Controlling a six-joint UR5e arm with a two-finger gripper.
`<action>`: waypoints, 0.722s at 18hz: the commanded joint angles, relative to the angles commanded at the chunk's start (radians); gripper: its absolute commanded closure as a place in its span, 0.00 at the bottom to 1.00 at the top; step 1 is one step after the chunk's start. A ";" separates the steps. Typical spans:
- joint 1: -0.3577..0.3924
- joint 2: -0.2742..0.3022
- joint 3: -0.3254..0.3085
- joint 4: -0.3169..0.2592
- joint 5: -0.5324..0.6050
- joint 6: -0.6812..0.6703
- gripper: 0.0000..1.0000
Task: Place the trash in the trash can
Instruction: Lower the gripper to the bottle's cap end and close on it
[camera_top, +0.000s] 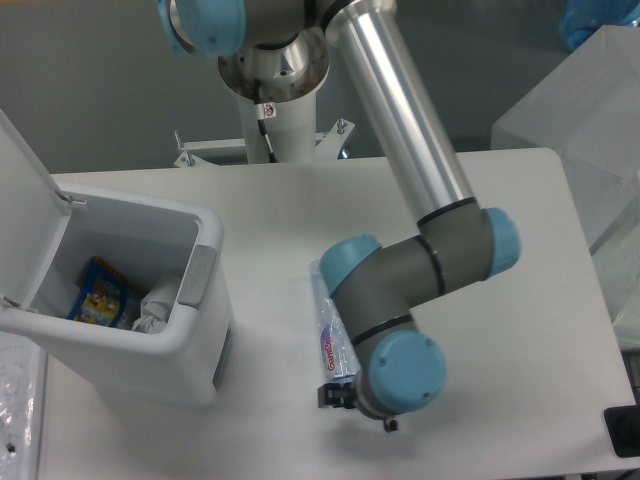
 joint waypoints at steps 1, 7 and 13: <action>-0.002 -0.002 -0.005 0.002 0.006 0.000 0.00; -0.005 -0.017 -0.005 0.006 0.009 -0.002 0.17; -0.006 -0.022 -0.003 0.006 0.011 -0.006 0.62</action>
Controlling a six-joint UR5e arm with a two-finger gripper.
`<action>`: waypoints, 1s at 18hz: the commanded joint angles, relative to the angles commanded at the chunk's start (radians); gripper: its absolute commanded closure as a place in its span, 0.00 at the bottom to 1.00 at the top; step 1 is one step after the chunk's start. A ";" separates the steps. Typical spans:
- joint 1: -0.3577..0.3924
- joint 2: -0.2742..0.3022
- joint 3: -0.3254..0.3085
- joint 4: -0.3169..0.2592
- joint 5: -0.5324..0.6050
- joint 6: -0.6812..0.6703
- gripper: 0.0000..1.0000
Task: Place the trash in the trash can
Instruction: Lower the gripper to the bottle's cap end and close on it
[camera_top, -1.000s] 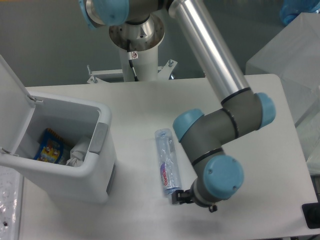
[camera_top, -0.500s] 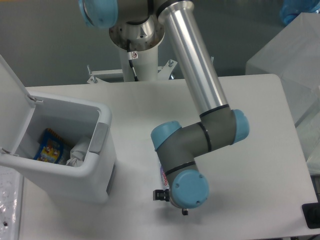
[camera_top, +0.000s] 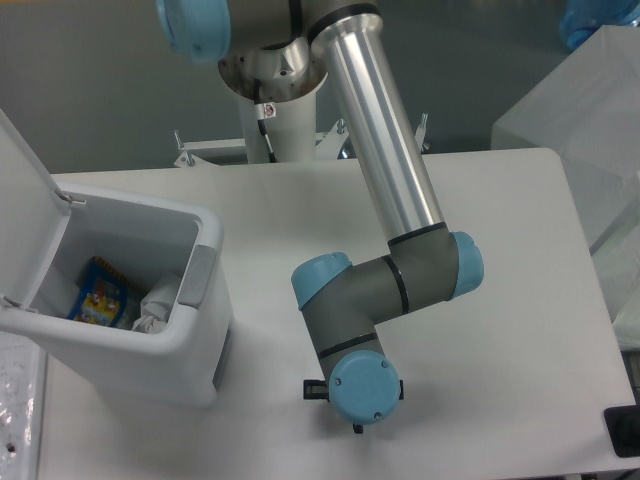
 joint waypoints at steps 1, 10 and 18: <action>0.000 0.000 0.000 0.000 0.000 0.000 0.68; 0.000 0.028 0.008 -0.005 -0.005 0.006 0.80; 0.041 0.133 0.035 0.055 -0.098 0.032 0.82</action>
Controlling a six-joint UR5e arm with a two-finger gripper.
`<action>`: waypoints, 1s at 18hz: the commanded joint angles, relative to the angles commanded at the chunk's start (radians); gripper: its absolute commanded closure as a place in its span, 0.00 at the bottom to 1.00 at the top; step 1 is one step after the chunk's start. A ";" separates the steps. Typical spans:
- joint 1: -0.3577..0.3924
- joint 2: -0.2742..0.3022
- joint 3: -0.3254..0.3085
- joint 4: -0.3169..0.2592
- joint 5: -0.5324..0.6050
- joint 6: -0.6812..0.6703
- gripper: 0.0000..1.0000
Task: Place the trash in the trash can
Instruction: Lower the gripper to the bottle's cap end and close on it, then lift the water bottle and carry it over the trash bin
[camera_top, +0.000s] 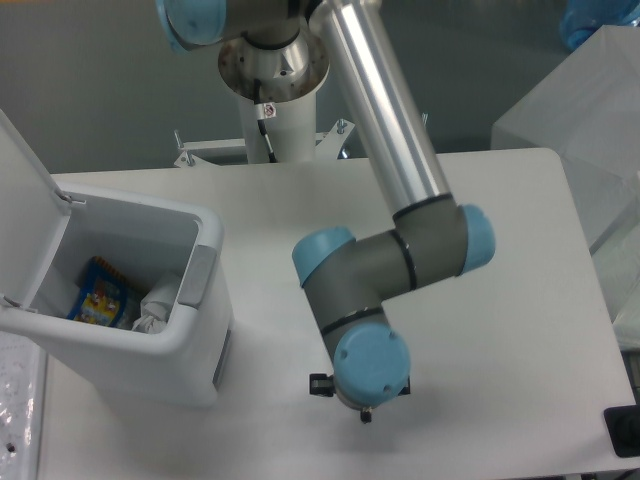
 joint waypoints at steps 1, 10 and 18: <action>0.005 0.021 0.000 0.032 -0.028 0.002 0.82; 0.066 0.157 0.002 0.321 -0.345 0.034 0.82; 0.080 0.264 0.020 0.407 -0.595 0.029 0.82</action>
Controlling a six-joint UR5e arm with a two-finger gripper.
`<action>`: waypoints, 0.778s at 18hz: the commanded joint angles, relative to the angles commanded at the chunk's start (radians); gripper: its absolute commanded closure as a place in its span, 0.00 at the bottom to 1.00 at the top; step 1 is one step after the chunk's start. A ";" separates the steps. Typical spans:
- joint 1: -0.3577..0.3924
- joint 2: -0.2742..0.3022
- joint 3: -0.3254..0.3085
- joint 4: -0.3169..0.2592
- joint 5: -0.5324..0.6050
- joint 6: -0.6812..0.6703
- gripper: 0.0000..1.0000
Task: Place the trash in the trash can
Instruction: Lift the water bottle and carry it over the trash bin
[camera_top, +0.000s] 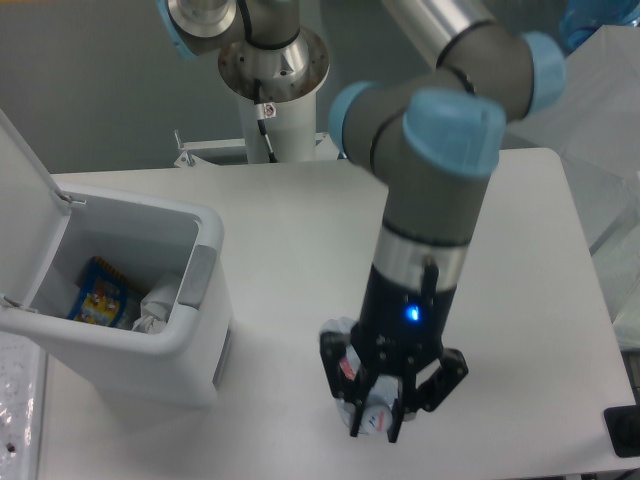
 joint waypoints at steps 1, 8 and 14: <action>-0.002 0.011 0.006 0.002 -0.029 0.002 0.82; -0.031 0.088 0.012 0.002 -0.201 -0.005 0.81; -0.064 0.132 0.009 0.008 -0.253 -0.006 0.81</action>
